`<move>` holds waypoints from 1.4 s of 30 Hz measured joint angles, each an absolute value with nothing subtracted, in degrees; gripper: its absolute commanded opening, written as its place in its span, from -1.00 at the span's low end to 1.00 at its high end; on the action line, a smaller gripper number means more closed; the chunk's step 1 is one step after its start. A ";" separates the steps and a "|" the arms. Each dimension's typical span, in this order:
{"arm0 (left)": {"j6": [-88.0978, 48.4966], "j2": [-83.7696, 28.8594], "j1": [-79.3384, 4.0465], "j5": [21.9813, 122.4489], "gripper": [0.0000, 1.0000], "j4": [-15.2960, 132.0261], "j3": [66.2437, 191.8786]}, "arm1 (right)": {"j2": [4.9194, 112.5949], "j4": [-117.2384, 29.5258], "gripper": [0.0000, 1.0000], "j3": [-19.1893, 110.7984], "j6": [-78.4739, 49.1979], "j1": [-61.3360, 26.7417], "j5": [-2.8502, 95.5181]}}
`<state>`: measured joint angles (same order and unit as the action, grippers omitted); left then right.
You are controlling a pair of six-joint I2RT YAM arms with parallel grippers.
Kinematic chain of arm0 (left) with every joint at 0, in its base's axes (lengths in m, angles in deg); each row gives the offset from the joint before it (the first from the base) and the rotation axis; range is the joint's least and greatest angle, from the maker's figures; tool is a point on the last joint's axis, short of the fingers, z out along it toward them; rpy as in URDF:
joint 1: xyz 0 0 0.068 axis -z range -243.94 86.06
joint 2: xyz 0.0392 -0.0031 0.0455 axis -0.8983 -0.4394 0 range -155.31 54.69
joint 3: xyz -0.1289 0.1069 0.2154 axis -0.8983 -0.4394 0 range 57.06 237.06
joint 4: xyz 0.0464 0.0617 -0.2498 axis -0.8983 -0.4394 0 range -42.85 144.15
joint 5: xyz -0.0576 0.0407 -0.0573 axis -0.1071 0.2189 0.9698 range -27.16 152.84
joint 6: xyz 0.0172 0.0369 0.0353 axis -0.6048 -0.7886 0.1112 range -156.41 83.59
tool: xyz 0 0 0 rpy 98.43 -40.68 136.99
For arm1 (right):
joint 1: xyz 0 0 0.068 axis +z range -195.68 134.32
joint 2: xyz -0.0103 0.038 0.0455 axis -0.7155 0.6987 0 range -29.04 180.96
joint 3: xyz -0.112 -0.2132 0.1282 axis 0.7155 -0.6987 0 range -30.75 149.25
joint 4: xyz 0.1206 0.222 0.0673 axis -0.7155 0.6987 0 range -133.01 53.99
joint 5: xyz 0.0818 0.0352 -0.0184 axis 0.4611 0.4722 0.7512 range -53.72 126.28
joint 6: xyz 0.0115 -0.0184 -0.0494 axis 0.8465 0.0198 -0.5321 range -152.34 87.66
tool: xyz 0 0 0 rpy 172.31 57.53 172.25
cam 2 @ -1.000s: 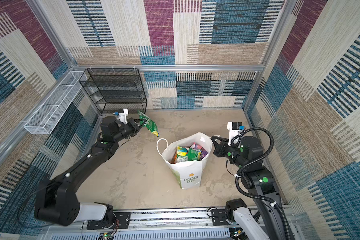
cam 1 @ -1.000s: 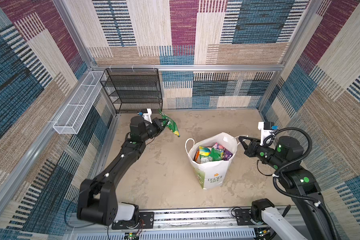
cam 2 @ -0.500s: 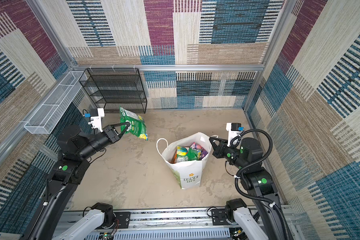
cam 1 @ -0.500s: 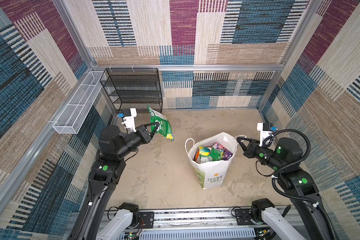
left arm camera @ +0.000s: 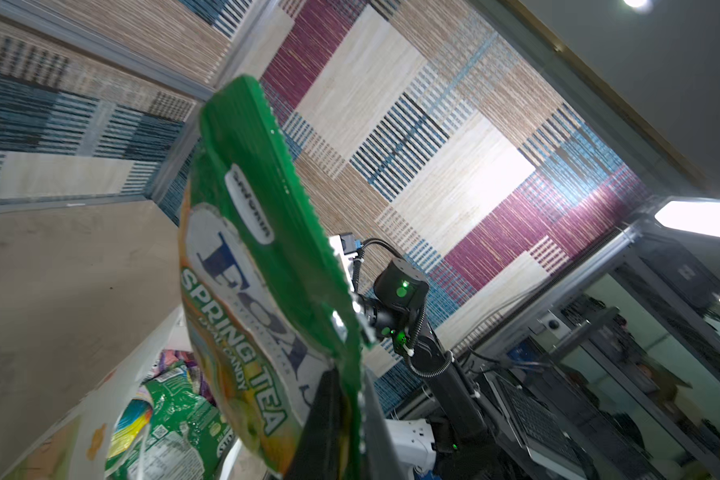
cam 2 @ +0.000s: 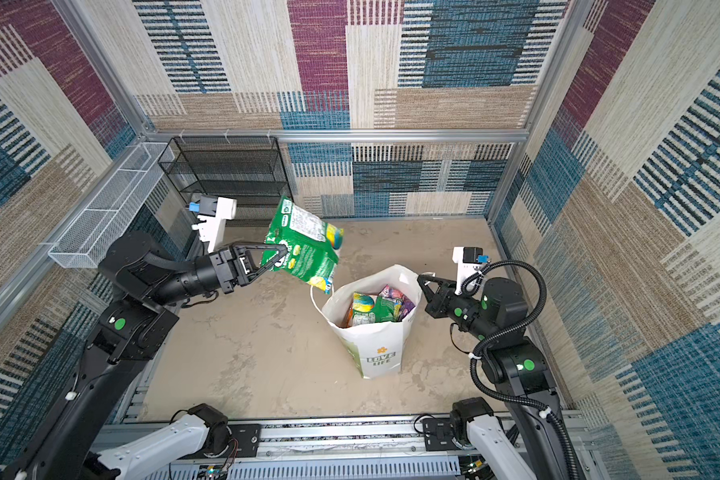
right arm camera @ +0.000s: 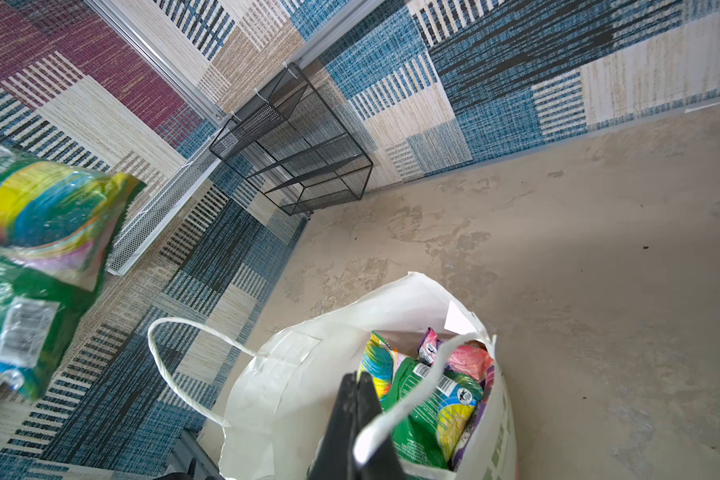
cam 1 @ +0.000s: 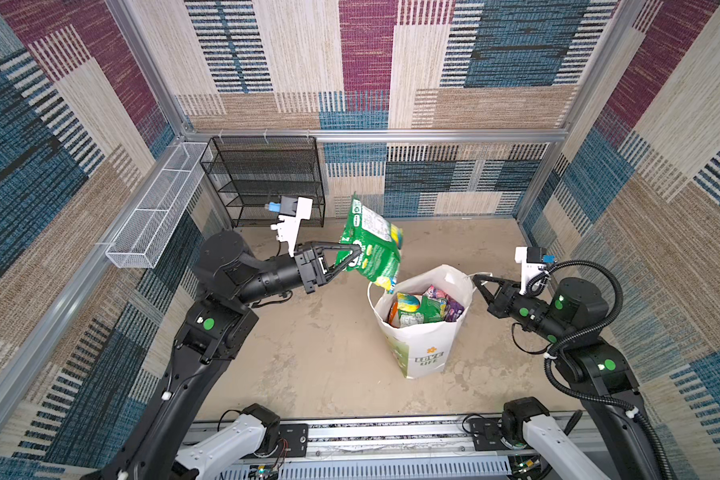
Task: Place the snacks into the paper bag
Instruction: 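Lift the green packet with the left gripper and carry it over the bag, then lower the green packet into the bag and open the left gripper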
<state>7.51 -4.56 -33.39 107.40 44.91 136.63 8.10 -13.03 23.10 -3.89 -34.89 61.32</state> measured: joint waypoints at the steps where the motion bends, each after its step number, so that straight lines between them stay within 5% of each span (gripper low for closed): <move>1: 7.06 -5.54 -31.93 107.03 -1.00 44.85 137.02 | 8.04 -12.92 -0.92 23.21 -3.89 -34.89 61.32; 15: -8.57 -24.03 -14.64 94.94 -1.00 29.50 151.36 | 7.21 -9.58 -0.92 24.80 -3.96 -34.89 61.32; 42: -16.94 -34.54 -9.19 82.18 -1.00 16.15 151.54 | 7.69 -9.73 -0.92 24.23 -3.96 -34.89 61.62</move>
<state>-16.94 -34.54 -9.19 82.18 16.15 151.54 7.69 -9.73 24.23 -3.96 -34.89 61.62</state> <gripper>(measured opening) 0.097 0.051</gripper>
